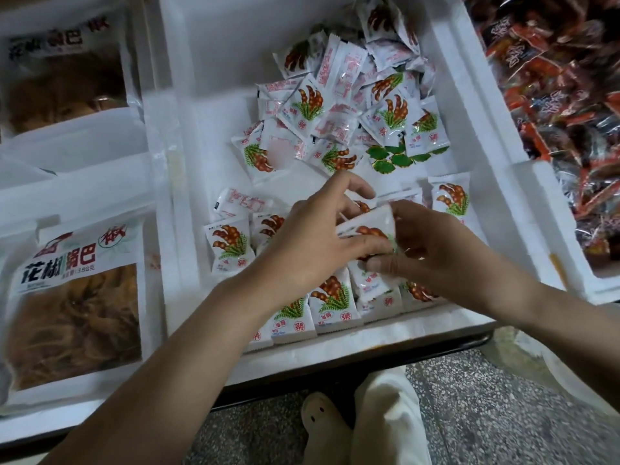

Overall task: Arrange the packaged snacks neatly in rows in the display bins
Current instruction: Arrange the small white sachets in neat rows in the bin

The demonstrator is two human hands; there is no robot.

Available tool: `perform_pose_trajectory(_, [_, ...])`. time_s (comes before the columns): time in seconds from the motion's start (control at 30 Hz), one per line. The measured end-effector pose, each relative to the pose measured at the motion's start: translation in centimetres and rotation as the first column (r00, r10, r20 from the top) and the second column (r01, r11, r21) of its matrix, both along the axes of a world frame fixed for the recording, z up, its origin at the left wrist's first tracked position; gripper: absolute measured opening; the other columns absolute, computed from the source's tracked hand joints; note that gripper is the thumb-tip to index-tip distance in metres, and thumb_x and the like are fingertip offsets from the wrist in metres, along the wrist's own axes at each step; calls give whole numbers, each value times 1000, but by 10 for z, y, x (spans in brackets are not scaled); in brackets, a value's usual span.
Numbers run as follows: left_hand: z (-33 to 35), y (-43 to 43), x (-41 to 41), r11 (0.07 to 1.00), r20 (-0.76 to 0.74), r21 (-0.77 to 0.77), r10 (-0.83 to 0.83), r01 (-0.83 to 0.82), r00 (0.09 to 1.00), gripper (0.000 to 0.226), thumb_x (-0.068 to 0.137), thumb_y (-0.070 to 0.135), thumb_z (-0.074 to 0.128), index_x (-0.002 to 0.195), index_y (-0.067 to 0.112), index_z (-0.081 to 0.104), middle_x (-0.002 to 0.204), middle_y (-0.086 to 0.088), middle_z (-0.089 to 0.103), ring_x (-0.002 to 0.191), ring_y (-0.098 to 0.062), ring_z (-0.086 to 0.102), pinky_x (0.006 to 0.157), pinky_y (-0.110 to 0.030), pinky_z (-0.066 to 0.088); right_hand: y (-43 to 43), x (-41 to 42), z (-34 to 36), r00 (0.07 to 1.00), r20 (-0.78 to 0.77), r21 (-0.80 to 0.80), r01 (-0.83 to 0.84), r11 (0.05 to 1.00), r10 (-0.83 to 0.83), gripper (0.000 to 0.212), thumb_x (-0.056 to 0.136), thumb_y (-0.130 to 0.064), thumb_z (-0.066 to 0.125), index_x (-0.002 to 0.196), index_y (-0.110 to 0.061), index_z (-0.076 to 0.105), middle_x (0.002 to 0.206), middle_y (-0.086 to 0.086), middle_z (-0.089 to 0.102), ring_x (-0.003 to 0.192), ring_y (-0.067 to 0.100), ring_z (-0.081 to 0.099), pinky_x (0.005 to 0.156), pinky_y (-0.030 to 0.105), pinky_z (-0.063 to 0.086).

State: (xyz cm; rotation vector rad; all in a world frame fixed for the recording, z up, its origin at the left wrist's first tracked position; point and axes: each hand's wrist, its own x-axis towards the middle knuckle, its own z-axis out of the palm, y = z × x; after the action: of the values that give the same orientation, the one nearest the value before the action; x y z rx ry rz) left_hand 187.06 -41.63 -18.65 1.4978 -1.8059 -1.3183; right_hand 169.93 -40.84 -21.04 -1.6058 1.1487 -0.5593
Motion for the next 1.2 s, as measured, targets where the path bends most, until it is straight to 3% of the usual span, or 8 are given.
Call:
perform_pose_trajectory(0.1, [-3,-1,-13,998,59,-57,-28,32,998,38,81,34,69,110,29,45,98,3,57,94,-9,59,77,-27,49,2,-9,-4,996,-48,-58,71,996,-74,46,69,-48,68,98,-14,59,84,18,65,79,35,61,73,52,50])
perform_pose_trajectory(0.2, [-14,8,-10,979,281,-154,-84,131,956,41,87,40,58,122,24,43,112,10,50,96,-1,48,78,-10,39,3,-20,-10,979,-51,-13,197,980,-197,29,66,-45,70,87,-30,57,83,2,68,81,25,65,75,42,54])
perform_pose_trajectory(0.3, [-30,24,1,933,550,-184,-162,308,819,48,88,43,55,129,24,40,128,9,41,119,-6,31,98,-17,24,7,-27,-27,964,-59,84,263,961,-259,38,73,-17,77,91,-33,47,88,-6,65,82,17,67,70,35,56])
perform_pose_trajectory(0.43, [-46,43,8,914,697,-80,-233,397,678,55,92,42,52,139,26,28,137,8,31,127,-11,20,107,-26,18,13,-18,-43,980,-75,106,189,976,-182,36,79,-17,73,95,-36,46,83,-5,65,73,15,66,60,25,54])
perform_pose_trajectory(0.6, [-52,49,10,941,634,-124,-168,314,755,63,92,40,54,144,24,21,139,7,32,131,-11,22,107,-23,16,14,-11,-53,931,-362,-223,-46,974,-39,30,89,-25,62,119,-21,60,106,-1,56,91,15,54,84,25,43])
perform_pose_trajectory(0.83, [-52,52,19,935,562,-158,-178,316,808,60,96,37,49,147,26,20,140,10,29,131,-8,23,108,-22,18,8,-13,-46,782,-624,-447,-368,815,11,38,82,-31,59,115,-13,66,97,6,59,87,26,57,72,35,51])
perform_pose_trajectory(1.03, [-36,25,45,971,434,-206,-21,122,901,44,95,30,49,137,24,39,136,9,37,121,-6,42,108,-28,35,-11,-8,-24,767,-642,-524,-432,734,-7,28,79,-33,70,98,-13,68,90,5,63,79,27,63,64,33,51])
perform_pose_trajectory(1.2, [-39,-34,82,954,337,-220,272,-205,901,41,94,22,54,134,18,44,134,-4,44,120,-17,46,100,-29,37,-58,27,-11,833,-546,-572,-292,766,-89,27,84,-21,67,108,-8,63,99,9,62,81,27,63,64,31,49])
